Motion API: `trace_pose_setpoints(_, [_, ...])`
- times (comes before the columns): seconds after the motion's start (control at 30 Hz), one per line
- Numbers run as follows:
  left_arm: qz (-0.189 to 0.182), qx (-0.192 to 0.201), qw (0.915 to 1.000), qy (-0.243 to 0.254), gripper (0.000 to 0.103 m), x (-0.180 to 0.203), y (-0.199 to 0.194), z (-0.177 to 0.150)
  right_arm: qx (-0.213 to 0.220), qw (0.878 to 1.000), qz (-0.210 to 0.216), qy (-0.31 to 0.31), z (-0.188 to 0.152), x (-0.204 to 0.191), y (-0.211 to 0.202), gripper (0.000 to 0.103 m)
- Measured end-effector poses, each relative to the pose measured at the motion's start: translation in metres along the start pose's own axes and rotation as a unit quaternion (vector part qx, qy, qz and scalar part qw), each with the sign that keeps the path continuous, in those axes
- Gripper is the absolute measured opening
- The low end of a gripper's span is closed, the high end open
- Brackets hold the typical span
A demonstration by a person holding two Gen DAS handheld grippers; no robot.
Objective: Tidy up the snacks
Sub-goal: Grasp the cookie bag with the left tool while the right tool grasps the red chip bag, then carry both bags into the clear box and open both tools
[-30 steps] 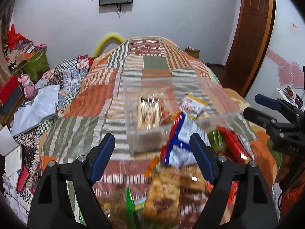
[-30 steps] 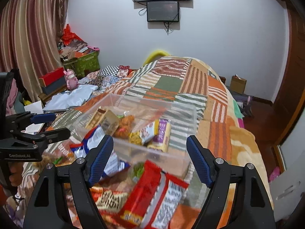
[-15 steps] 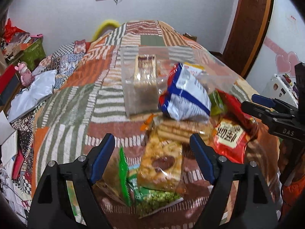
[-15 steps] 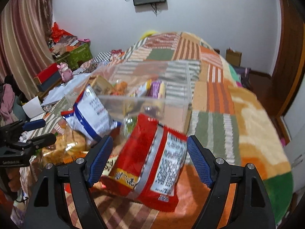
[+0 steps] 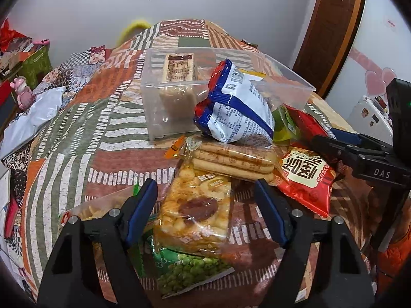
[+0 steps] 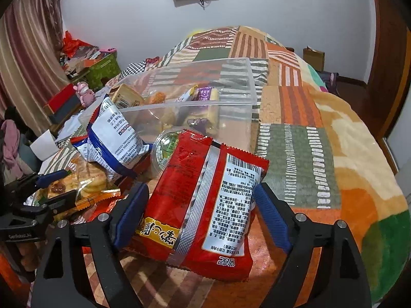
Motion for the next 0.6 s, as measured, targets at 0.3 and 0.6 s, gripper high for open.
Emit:
trace_pose_setpoints(0.3, [0.008, -0.012, 0.9999, 0.007, 0.048, 0.001, 0.008, -0.01, -0.003, 1.0, 0.005, 0.018, 0.0, 0.013, 0.002, 0.082])
trace_pose_setpoints(0.6, [-0.001, -0.001, 0.9998, -0.019, 0.045, 0.002, 0.0, -0.005, 0.001, 0.999, 0.018, 0.032, 0.001, 0.015, 0.001, 0.064])
Point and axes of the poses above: each gripper's, at about its wrist camera, not at the fingertips, and y roughly the way its jaws point, x to its right, z to its top, the point moved 8 cm from there along y, roughly the way its jaws point, and after that the axes turned 15 degrees about y, right-handed, at the moved point
